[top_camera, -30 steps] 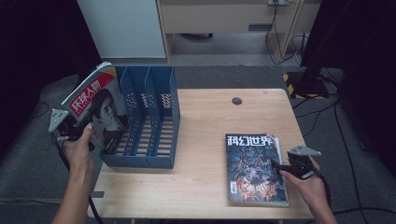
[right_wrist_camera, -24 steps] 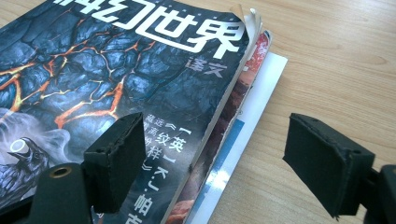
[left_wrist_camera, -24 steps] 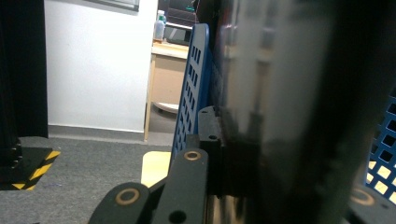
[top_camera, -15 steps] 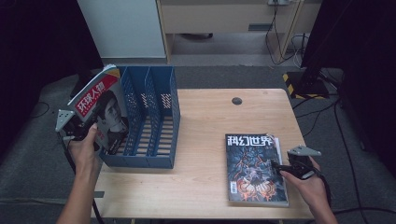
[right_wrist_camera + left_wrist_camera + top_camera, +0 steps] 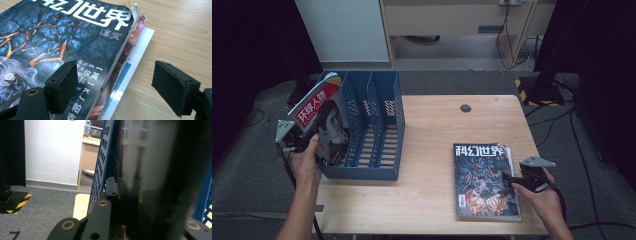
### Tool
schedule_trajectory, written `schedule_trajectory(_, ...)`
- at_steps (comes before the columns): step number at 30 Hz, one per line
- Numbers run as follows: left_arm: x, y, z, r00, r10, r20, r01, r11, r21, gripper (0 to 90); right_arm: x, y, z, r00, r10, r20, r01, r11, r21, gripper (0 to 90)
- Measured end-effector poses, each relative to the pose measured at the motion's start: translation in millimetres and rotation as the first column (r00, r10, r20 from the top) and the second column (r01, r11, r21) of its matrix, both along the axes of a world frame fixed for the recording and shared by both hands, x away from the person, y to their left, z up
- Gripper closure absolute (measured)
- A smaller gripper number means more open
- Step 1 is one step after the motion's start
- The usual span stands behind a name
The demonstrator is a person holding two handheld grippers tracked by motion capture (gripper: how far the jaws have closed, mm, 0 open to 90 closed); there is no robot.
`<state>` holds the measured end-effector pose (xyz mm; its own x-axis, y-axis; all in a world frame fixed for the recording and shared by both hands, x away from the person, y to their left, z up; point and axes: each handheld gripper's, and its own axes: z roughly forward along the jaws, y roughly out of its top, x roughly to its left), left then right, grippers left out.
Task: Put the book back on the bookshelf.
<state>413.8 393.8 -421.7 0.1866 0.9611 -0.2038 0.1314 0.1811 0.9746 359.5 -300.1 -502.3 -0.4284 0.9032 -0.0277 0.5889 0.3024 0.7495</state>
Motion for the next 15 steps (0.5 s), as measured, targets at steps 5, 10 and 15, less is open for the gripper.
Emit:
schedule_trajectory(5, -0.8, 1.5, 0.8, 1.0000, 0.000, -0.002, 0.000, 1.0000, 0.007, 86.3, 0.0, -0.2, 0.0, 1.0000, -0.001, -0.001, 0.001, 1.000, 0.003, 20.8)
schedule_trajectory(10, -0.8, 2.8, -1.0, 0.9999, 0.011, 0.000, -0.011, 0.9999, -0.010, 86.1, -0.3, 0.8, 0.3, 1.0000, -0.002, -0.001, 0.002, 1.000, 0.005, 20.7)
schedule_trajectory(15, -0.5, 2.3, -3.5, 0.9998, 0.018, 0.004, -0.018, 0.9997, -0.019, 85.7, -0.1, 0.6, 0.1, 1.0000, -0.003, -0.001, 0.003, 1.000, 0.005, 20.7)
